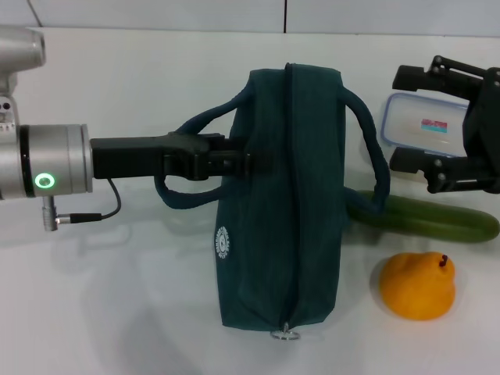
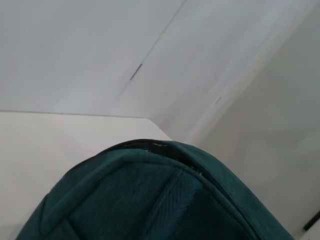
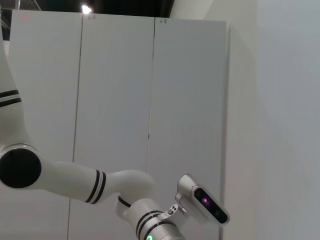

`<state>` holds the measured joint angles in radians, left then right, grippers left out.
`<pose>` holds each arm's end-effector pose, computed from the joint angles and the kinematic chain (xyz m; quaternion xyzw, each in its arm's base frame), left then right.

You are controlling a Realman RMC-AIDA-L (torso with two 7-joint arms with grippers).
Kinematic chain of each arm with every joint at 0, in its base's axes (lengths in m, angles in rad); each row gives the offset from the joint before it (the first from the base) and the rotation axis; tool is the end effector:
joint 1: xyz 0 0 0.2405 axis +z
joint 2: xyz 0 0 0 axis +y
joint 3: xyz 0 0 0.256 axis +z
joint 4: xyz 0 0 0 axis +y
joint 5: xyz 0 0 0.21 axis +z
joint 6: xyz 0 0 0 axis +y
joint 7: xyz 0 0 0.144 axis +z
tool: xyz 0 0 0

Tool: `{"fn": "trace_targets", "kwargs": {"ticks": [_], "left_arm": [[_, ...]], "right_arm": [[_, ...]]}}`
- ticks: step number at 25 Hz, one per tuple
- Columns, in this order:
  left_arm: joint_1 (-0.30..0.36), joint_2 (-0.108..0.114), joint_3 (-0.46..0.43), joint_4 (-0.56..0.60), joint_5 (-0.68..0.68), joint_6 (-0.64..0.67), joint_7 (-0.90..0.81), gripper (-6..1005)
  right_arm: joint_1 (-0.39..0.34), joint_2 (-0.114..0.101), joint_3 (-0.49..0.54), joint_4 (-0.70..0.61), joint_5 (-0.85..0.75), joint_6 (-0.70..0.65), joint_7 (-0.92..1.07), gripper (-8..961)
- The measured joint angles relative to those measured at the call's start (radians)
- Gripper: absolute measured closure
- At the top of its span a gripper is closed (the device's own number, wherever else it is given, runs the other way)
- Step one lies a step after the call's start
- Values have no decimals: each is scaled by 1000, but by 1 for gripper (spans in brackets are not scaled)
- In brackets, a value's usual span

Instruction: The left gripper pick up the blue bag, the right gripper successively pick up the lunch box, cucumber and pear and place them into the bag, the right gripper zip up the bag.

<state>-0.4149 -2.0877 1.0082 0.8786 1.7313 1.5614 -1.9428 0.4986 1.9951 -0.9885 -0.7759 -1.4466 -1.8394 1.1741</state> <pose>-0.2254 0.3189 0.0027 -0.8803 -0.3765 -0.2863 0.0350 0.1890 0.3152 0.0512 -0.9117 -0.0427 0.4017 0.0742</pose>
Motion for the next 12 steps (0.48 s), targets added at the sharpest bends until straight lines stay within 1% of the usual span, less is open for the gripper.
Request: {"fn": "trace_targets", "kwargs": {"ticks": [2, 5, 8, 10, 12], "left_arm": [[3, 0, -6, -5, -9, -6, 2, 224], [5, 7, -11, -22, -28, -4, 7, 225], [10, 9, -11, -29, -34, -2, 40, 335], [20, 5, -11, -30, -41, -6, 80, 409], [26, 2, -11, -34, -50, -12, 100, 451]], "right_arm": [[-2, -1, 1, 0, 0, -3, 0, 88], [-6, -1, 2, 0, 0, -4, 0, 88], [-10, -3, 2, 0, 0, -4, -1, 89], [-11, -4, 2, 0, 0, -4, -2, 89], [-13, -4, 2, 0, 0, -2, -5, 89]]}}
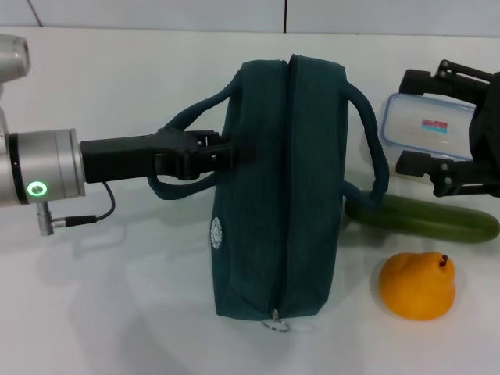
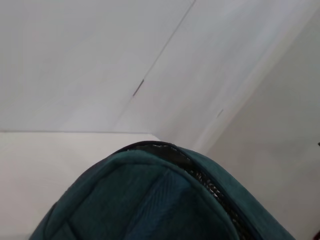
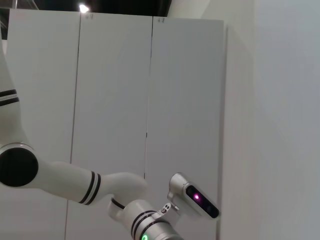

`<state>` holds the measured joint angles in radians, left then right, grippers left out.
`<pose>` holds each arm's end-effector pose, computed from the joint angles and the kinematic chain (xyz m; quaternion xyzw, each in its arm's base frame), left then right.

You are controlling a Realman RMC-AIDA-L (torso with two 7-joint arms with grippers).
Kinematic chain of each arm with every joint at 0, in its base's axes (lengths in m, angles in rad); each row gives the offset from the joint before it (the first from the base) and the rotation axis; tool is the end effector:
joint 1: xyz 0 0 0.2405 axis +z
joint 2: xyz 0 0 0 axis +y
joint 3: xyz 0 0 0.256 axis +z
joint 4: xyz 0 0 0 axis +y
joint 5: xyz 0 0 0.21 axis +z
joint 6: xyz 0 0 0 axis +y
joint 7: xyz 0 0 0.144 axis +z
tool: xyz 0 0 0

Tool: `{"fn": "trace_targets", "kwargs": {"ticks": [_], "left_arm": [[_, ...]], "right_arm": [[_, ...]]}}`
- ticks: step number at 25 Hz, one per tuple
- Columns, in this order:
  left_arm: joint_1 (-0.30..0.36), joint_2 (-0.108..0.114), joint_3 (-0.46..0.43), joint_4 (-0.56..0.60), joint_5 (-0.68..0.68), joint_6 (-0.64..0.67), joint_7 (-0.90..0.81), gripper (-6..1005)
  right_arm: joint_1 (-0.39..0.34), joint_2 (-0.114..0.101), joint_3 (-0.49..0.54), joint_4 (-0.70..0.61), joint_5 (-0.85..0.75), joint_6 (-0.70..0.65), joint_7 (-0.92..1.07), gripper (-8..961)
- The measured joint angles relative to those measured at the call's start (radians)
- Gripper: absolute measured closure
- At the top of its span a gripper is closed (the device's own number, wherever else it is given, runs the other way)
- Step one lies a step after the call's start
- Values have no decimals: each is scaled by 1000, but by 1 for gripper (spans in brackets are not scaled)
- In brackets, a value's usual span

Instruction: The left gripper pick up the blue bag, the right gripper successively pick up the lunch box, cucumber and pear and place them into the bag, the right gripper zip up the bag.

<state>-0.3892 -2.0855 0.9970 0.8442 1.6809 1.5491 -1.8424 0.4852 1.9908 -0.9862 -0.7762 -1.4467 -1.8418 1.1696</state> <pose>-0.2349 0.3153 0.0047 -0.8789 -0.3576 -0.3101 0.0588 0.1939 0.3129 0.0530 -0.9123 -0.0397 0.4000 0.0787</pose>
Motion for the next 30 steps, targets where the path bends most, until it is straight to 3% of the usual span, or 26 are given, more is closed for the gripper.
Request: {"fn": "trace_targets", "kwargs": {"ticks": [9, 12, 17, 24, 30], "left_arm": [[-8, 6, -19, -72, -14, -27, 47, 640], [-10, 3, -20, -84, -14, -27, 89, 780], [-15, 2, -16, -76, -14, -19, 114, 955], [-27, 7, -14, -81, 5, -14, 162, 955], [-41, 8, 5, -81, 40, -12, 170, 955]], "right_arm": [[-23, 17, 32, 121, 10, 27, -90, 91], [-24, 20, 65, 200, 28, 25, -101, 91], [-25, 26, 105, 485, 228, 12, -202, 92], [-22, 35, 106, 808, 513, 28, -253, 93], [-68, 37, 106, 897, 647, 41, -121, 94]]}}
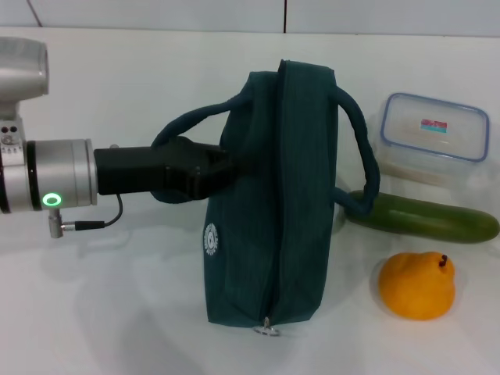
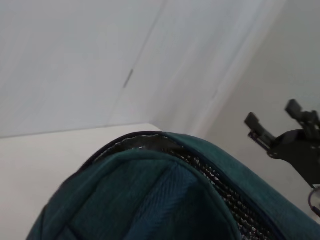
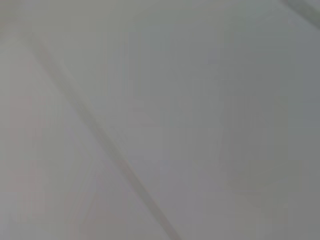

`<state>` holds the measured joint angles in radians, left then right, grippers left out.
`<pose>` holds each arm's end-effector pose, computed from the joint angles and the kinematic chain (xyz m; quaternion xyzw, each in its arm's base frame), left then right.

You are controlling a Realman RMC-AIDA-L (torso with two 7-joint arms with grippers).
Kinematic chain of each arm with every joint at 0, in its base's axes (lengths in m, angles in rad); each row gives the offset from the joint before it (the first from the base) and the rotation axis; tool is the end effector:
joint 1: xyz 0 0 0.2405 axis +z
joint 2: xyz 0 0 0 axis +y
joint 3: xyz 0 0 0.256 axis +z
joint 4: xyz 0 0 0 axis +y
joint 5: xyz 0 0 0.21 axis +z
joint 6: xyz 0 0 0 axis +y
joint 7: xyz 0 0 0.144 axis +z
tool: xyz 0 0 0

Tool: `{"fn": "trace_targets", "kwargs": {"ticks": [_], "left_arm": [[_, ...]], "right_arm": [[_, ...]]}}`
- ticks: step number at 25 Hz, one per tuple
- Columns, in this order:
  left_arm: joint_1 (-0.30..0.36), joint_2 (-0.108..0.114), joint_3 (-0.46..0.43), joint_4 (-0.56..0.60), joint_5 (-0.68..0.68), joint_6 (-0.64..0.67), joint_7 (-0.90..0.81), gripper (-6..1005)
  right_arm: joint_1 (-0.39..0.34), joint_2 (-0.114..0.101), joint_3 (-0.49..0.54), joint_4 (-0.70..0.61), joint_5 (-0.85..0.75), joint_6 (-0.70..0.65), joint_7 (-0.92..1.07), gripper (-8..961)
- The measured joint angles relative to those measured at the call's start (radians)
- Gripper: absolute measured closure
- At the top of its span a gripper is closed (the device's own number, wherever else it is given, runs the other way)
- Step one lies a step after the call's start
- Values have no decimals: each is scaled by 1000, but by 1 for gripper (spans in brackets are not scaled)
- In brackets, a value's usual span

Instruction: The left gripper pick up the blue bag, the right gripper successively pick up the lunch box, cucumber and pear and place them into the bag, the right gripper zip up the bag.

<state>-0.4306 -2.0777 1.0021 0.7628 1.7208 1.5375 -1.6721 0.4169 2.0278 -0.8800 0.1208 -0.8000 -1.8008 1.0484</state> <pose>-0.2385 0.3171 -0.0087 -0.9083 -0.2999 -0.2846 0.0640 0.3026 0.2679 0.0184 -0.6240 0.3463 0.6226 0.3211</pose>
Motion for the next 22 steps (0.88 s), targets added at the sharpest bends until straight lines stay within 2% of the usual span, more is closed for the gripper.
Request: {"fn": "trace_targets", "kwargs": {"ticks": [6, 11, 22], "left_arm": [[-2, 2, 8, 4, 23, 2, 1, 956], [-2, 2, 8, 5, 33, 11, 1, 956], [-3, 1, 9, 6, 52, 12, 6, 956]], "right_arm": [[-57, 0, 32, 29, 46, 82, 138, 94], [-57, 0, 23, 31, 20, 201, 199, 95], [-22, 0, 33, 44, 1, 339, 299, 97]]}}
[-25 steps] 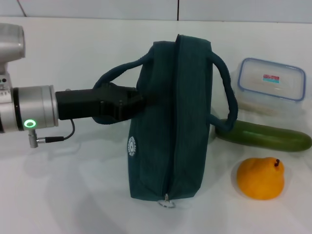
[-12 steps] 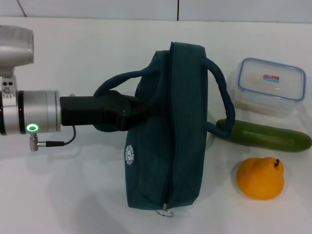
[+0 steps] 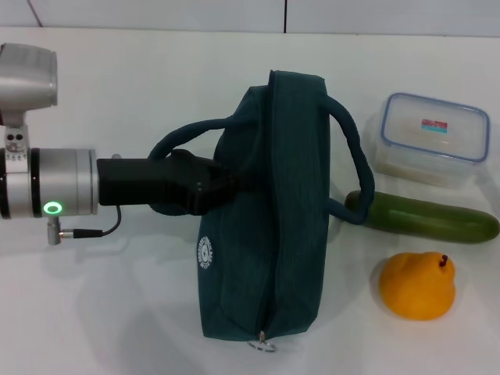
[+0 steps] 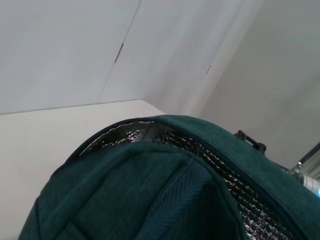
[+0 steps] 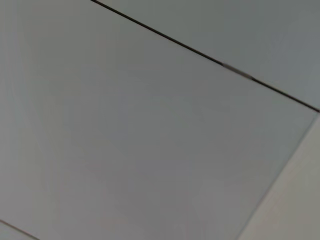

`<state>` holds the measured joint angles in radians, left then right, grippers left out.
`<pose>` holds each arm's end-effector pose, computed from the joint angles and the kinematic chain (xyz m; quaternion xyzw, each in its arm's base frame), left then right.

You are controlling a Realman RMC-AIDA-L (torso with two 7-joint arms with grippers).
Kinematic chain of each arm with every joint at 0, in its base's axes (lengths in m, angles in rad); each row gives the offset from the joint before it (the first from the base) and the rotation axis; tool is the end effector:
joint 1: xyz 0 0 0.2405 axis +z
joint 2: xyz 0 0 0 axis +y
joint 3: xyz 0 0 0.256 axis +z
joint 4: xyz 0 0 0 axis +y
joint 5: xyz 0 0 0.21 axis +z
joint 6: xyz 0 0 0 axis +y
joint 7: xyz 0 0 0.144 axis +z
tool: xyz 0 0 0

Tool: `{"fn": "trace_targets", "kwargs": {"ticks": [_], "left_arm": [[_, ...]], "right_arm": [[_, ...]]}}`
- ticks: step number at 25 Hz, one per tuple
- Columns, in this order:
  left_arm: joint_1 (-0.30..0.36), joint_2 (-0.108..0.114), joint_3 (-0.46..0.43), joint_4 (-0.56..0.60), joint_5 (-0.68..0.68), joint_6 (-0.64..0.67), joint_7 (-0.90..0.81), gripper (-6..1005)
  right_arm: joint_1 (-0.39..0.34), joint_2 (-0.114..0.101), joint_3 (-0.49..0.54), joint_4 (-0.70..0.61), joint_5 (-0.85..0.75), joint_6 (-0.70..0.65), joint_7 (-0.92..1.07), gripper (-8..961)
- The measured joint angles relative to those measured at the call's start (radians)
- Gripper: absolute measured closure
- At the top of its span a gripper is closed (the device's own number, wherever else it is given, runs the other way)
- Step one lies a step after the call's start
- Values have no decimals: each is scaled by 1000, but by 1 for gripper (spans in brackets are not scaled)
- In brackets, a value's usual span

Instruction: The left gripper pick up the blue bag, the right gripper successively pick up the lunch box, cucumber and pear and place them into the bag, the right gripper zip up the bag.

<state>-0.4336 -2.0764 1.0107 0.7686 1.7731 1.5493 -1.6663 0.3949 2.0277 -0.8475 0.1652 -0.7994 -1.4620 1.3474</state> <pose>-0.2412 0.3131 -0.0128 -0.9194 -0.2922 -0.2582 0.0522 0.3514 0.2699 -0.0105 -0.5172 0.5686 0.5603 0.3087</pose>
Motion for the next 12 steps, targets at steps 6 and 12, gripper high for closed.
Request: {"fn": "trace_targets", "kwargs": {"ticks": [6, 12], "left_arm": [[-2, -1, 0, -2, 0, 0, 11, 956], [-2, -1, 0, -4, 0, 0, 12, 955]], "right_arm": [[33, 0, 1, -8, -67, 43, 40, 97], [-6, 0, 44, -14, -72, -35, -8, 98]]}}
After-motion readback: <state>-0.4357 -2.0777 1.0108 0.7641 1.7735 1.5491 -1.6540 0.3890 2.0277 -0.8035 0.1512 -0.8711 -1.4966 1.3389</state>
